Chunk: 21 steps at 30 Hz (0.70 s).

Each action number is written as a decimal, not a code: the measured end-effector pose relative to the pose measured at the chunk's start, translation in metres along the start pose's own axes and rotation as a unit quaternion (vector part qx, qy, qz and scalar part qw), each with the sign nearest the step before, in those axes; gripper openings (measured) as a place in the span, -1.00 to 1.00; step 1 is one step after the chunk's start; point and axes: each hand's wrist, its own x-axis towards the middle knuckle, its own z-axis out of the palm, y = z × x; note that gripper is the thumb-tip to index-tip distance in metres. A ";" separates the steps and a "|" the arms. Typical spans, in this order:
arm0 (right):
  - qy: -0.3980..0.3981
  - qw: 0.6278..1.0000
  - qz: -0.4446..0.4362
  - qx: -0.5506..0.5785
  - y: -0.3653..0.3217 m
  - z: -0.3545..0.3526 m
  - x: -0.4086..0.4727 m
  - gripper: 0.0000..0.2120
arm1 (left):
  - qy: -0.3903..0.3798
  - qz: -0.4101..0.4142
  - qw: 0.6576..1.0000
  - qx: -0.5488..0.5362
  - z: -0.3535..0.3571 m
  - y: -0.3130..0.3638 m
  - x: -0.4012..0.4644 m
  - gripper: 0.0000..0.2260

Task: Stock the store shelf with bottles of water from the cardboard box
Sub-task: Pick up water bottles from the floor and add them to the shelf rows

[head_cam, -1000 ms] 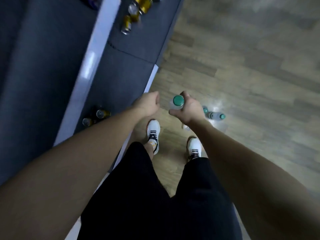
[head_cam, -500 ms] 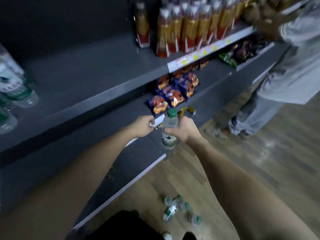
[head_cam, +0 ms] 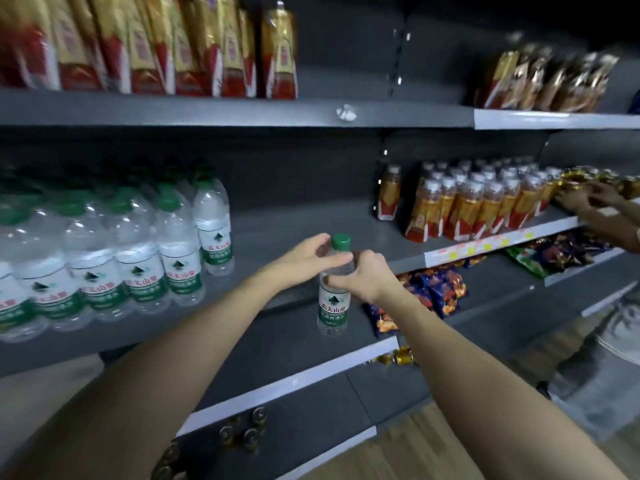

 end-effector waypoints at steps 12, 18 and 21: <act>0.016 0.994 -0.086 0.072 -0.123 0.077 0.051 -0.55 | 0.241 0.009 0.944 0.224 -0.135 -0.006 -0.018 -0.69; -0.024 0.985 -0.089 0.145 -0.138 0.086 0.074 -0.53 | 0.286 -0.016 0.910 0.300 -0.166 0.001 -0.020 -0.64; -0.081 0.988 -0.089 0.097 -0.140 0.089 0.087 -0.58 | 0.303 -0.057 0.893 0.327 -0.176 0.005 -0.020 -0.63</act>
